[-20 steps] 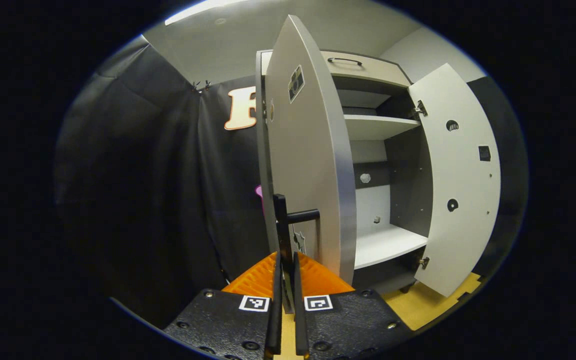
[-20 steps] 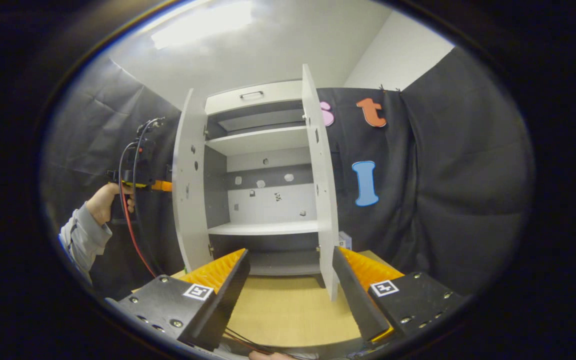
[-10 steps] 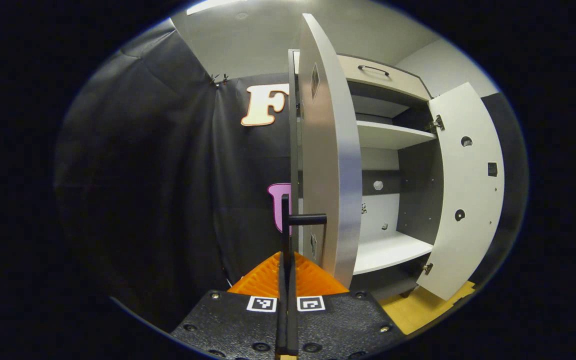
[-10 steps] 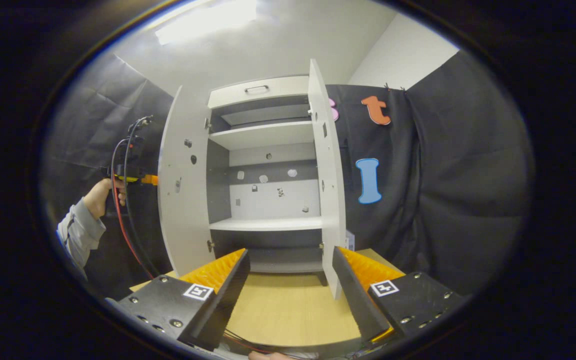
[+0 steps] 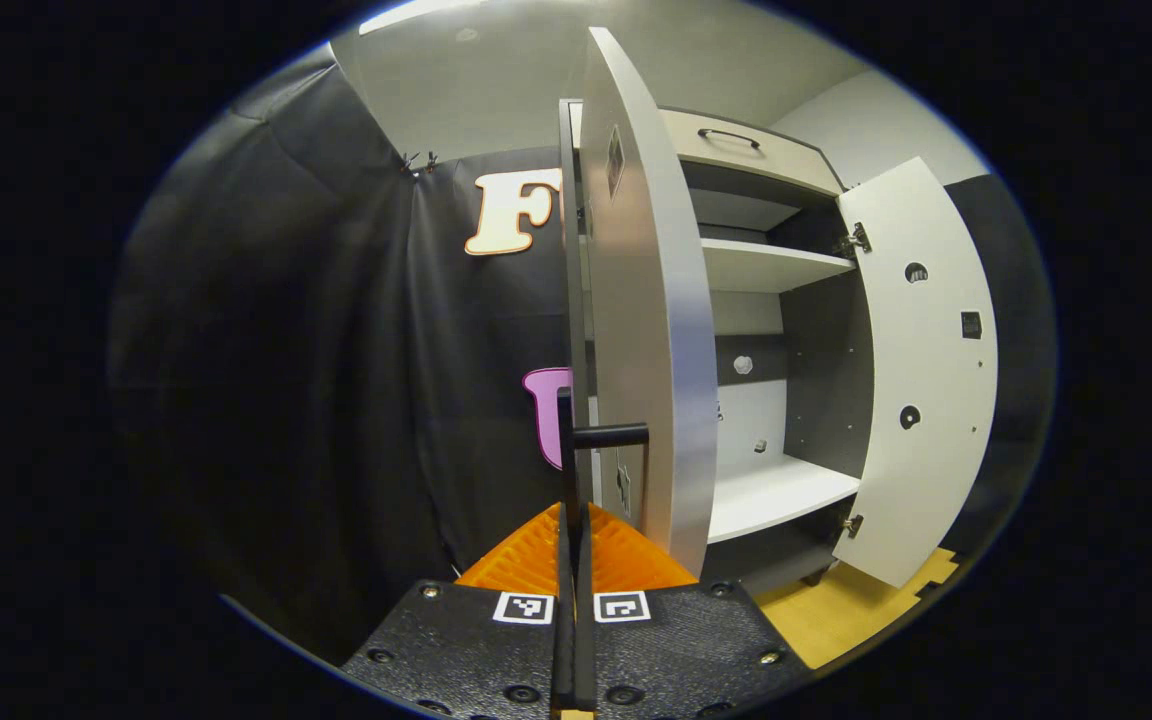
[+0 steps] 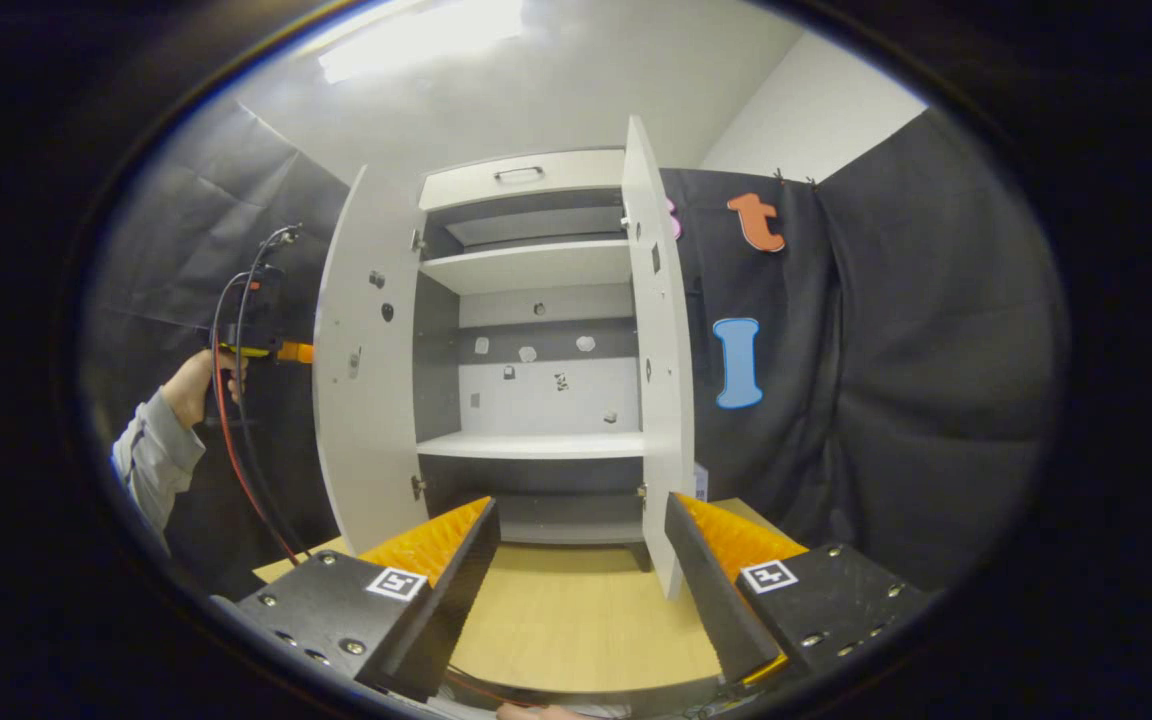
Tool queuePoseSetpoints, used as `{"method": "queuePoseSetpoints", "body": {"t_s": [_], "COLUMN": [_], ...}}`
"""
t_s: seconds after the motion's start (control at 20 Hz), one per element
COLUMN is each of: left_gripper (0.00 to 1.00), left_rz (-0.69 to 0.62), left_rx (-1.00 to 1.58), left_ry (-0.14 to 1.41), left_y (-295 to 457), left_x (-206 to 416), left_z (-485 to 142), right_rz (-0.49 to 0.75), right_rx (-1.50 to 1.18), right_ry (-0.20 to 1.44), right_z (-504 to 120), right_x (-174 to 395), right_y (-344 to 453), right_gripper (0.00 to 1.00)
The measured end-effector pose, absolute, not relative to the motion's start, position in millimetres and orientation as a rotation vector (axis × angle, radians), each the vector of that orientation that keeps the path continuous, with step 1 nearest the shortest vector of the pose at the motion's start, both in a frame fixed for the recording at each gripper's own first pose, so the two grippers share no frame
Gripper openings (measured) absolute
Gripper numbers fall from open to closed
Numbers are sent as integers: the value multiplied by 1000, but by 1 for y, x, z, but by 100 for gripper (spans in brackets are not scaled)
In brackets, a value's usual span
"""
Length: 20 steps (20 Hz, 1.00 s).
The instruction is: Open the right door of the double-door shoe cabinet with the right hand, and open the left door with the left hand.
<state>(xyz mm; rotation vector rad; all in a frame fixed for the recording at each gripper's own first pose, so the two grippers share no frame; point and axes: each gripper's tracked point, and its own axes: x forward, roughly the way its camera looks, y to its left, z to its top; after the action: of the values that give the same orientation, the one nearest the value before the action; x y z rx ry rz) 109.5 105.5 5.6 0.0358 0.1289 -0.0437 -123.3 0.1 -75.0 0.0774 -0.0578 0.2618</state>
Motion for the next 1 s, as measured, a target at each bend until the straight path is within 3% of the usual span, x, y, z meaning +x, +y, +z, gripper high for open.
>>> {"method": "queuePoseSetpoints", "body": {"t_s": [0.1,0.15,0.3,0.35,0.4,0.45,0.55,0.65,0.7,0.8,1.0], "left_gripper": [3,3,6,11,27,35,65,82,91,99,98], "left_rz": [-33,-24,28,54,78,93,112,118,134,146,138], "left_rx": [21,19,14,12,17,23,40,27,27,34,16], "left_ry": [128,135,131,122,127,126,126,127,131,140,143], "left_y": [106,107,110,114,119,121,123,122,124,122,106], "left_x": [109,109,100,95,90,82,70,61,54,41,16], "left_z": [5,3,2,3,1,0,1,1,0,-1,-2], "right_rz": [261,261,254,254,255,257,256,257,257,254,241], "right_rx": [79,79,78,81,83,82,79,78,76,75,90], "right_ry": [-54,-50,-43,-41,-39,-37,-36,-34,-33,-35,-47], "right_z": [-76,-77,-79,-79,-80,-81,-81,-82,-82,-81,-74], "right_x": [-121,-120,-114,-113,-112,-111,-112,-112,-112,-112,-115], "right_y": [1,1,-1,0,1,2,2,5,5,5,2], "right_gripper": [98,94,94,98,94,98,94,94,98,98,98]}}
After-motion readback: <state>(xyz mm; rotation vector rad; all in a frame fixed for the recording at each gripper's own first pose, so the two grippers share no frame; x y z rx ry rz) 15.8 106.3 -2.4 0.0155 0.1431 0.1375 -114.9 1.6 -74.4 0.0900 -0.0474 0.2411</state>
